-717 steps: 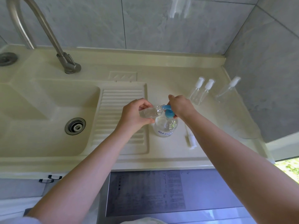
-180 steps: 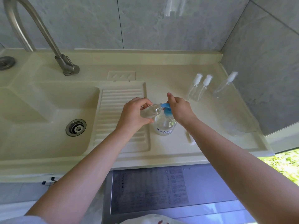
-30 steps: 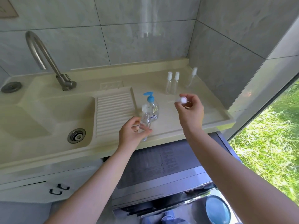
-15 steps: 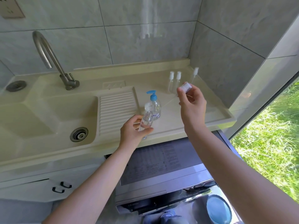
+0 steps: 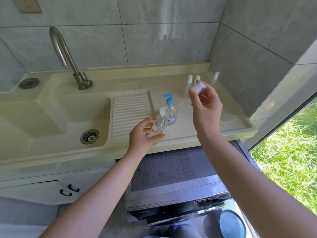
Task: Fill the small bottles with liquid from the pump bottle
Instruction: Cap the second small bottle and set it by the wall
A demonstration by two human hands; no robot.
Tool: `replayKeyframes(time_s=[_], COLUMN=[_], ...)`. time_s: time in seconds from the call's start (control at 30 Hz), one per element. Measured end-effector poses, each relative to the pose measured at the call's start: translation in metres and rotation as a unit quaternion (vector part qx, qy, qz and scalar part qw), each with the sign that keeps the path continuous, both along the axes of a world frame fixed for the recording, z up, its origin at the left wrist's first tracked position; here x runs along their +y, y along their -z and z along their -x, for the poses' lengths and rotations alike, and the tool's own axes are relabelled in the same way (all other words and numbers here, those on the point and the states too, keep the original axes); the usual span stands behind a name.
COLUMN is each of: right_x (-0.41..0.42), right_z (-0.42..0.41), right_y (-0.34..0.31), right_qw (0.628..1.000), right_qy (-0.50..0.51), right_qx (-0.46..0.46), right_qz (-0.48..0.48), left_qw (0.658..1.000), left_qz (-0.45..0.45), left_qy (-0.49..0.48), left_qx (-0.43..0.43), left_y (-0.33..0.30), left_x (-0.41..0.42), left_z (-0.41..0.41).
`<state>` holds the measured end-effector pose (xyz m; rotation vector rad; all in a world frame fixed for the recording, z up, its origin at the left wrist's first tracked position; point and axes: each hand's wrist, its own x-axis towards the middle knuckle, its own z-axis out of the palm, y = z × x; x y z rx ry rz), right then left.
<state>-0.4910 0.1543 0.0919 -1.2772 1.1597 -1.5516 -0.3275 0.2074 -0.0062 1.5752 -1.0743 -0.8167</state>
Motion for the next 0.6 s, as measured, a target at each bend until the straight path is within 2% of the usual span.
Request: replayKeyframes(time_s=[0.17, 0.3, 0.6], right_x=[-0.002, 0.0, -0.001], right_z=[-0.002, -0.003, -0.005], right_y=[0.002, 0.007, 0.011], right_qw=[1.0, 0.994, 0.944], right_qy=[-0.027, -0.091, -0.247], right_qx=[0.014, 0.066, 0.215], right_qz=[-0.01, -0.005, 0.037], left_qw=[1.0, 1.0, 1.0], left_qz=[-0.001, -0.001, 0.011], left_qy=[0.004, 0.009, 0.02], left_qx=[-0.004, -0.003, 0.008], left_y=[-0.004, -0.008, -0.029], left_x=[0.002, 0.002, 0.011], left_z=[0.0, 0.002, 0.004])
